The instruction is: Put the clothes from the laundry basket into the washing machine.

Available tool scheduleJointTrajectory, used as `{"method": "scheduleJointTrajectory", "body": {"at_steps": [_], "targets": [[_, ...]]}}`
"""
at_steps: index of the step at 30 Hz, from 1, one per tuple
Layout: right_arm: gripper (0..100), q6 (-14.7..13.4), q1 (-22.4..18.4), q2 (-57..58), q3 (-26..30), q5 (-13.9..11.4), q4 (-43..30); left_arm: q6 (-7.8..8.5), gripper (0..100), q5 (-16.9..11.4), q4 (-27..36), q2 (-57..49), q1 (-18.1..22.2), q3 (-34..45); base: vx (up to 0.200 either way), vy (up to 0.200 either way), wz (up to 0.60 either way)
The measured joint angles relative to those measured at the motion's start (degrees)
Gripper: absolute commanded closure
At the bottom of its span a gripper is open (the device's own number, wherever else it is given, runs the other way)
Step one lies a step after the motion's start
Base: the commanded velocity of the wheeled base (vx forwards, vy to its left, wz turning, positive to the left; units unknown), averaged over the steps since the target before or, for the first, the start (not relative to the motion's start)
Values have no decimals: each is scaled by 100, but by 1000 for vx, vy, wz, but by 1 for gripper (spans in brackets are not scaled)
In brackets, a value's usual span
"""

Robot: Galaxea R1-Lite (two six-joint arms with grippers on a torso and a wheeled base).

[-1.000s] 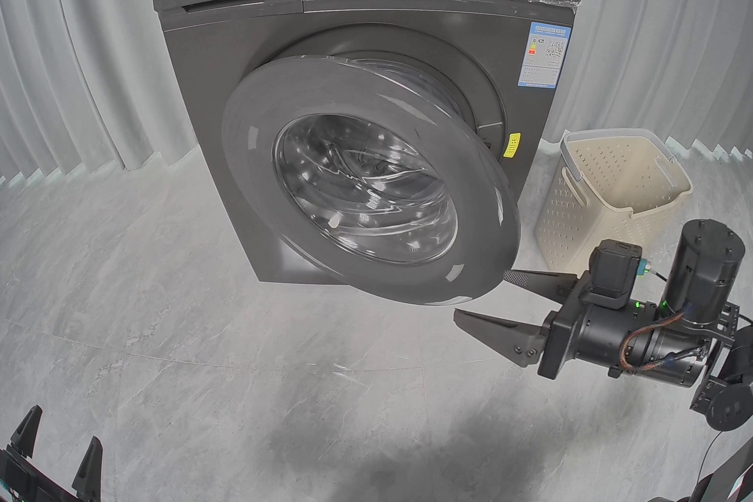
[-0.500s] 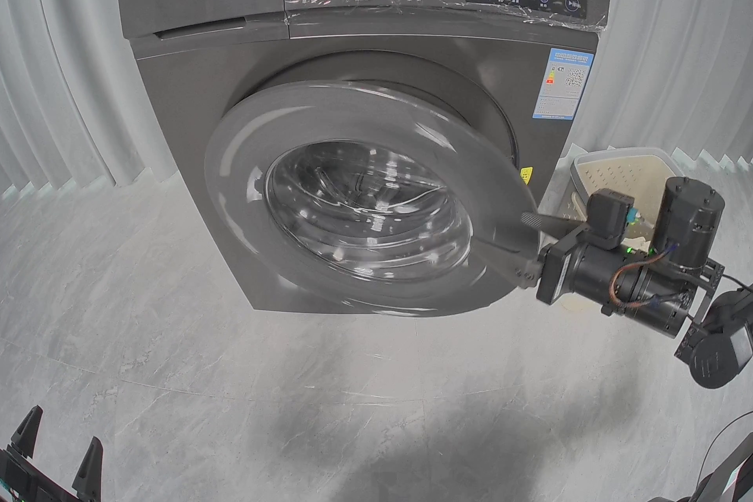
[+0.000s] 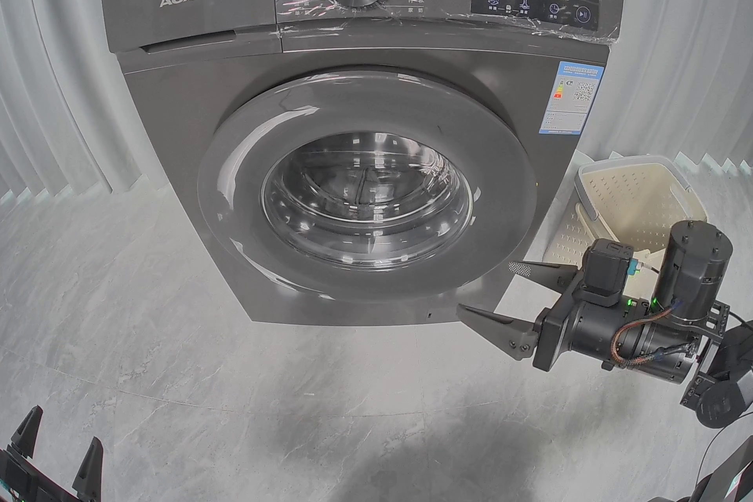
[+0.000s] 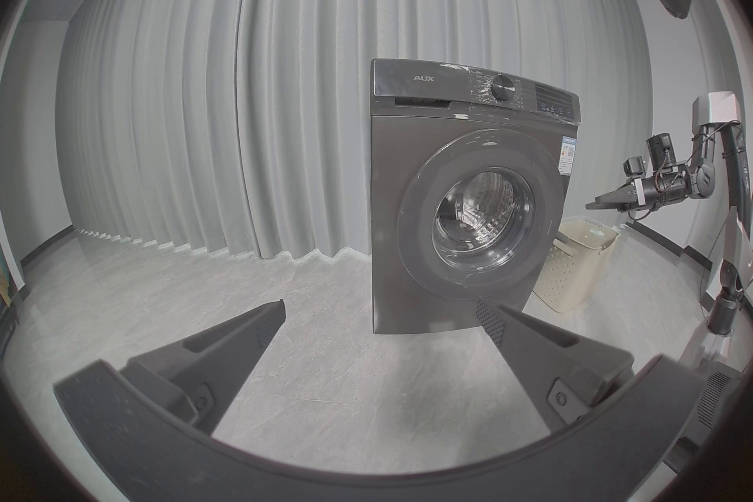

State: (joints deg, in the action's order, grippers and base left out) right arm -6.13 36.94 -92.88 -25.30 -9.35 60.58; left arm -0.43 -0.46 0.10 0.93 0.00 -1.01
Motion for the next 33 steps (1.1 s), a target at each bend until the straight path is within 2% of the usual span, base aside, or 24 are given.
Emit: {"method": "scheduleJointTrajectory", "body": {"at_steps": [6, 21, 29, 33], "targets": [[0, -16, 66, 29, -162, 40, 235, -15, 0, -2, 0, 0, 0, 0, 200, 0, 0], [0, 20, -240, -362, -869, 794, 981, -9, 0, 4, 1, 0, 0, 0, 0, 0, 0], [0, 50, -210, -408, -684, 892, 1128, -12, 0, 11, 0, 0, 0, 0, 0, 0, 0], [0, 69, -52, -249, -358, 892, 1106, -15, 0, 11, 0, 0, 0, 0, 0, 0, 0]]}}
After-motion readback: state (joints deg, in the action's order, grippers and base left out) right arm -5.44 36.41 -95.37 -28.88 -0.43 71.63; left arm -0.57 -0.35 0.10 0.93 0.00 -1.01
